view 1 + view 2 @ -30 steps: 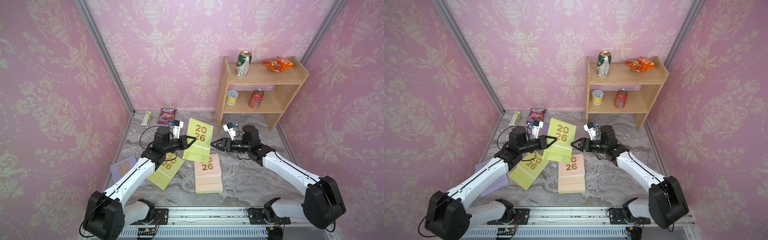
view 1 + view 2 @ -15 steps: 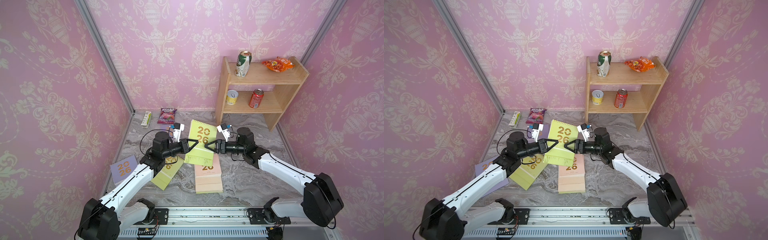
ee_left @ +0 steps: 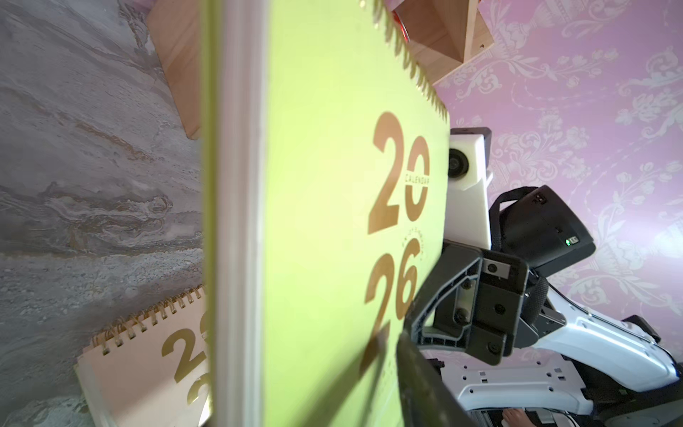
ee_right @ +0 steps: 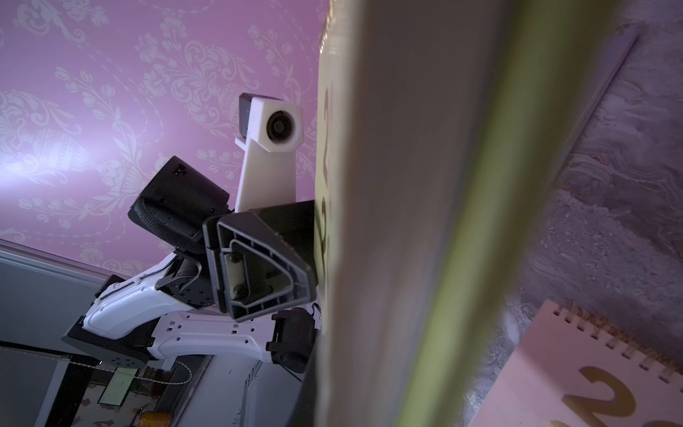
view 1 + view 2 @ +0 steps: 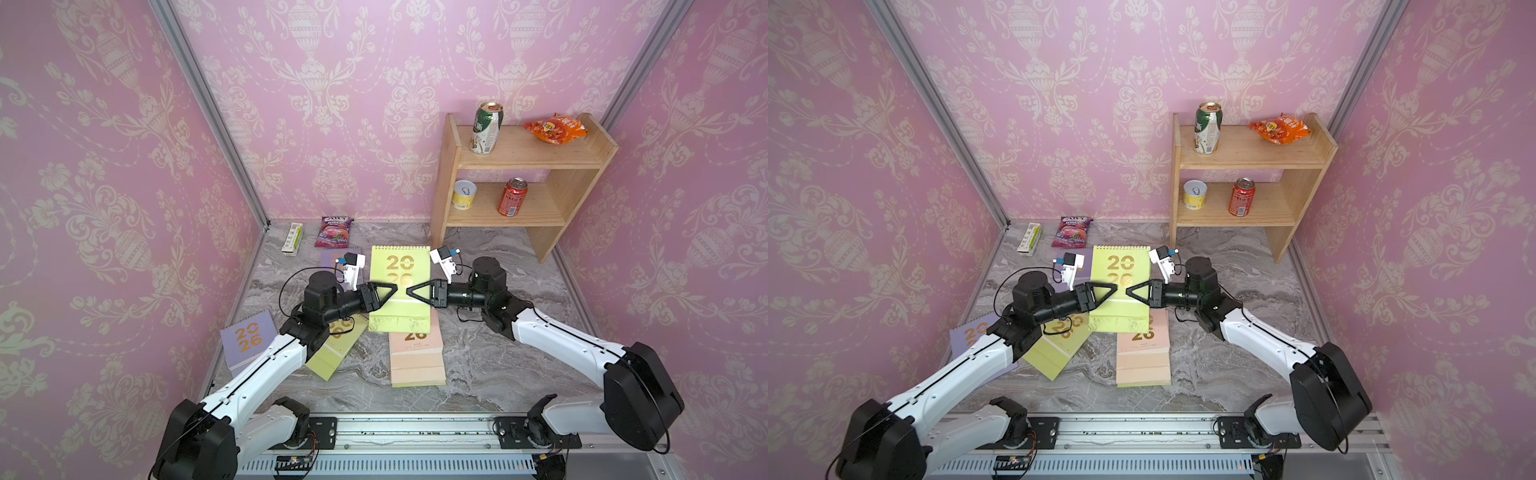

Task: Stack the calendars
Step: Place the calendar at the calendar.

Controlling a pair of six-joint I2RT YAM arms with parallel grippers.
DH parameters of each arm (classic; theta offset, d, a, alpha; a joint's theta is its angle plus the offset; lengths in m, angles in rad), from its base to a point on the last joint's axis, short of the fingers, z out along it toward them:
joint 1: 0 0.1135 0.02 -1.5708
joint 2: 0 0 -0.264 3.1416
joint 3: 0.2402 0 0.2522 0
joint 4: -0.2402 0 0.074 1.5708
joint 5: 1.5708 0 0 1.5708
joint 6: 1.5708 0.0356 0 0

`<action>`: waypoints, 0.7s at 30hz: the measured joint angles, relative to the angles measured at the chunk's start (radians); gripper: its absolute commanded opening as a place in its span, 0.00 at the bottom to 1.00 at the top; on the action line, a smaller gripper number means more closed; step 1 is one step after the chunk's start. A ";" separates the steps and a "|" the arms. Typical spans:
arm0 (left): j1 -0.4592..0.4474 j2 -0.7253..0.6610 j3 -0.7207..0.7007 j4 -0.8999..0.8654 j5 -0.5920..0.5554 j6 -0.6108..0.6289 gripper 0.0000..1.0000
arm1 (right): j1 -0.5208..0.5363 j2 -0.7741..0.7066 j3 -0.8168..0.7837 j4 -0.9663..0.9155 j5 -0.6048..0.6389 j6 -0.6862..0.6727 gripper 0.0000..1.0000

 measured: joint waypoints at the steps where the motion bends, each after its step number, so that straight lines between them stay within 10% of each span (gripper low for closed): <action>1: -0.006 -0.010 0.001 -0.012 -0.003 0.010 0.94 | 0.005 0.000 -0.001 -0.021 0.007 -0.006 0.00; 21: -0.011 -0.165 0.024 -0.364 -0.276 0.262 0.99 | -0.051 -0.204 -0.222 -0.372 0.081 -0.099 0.00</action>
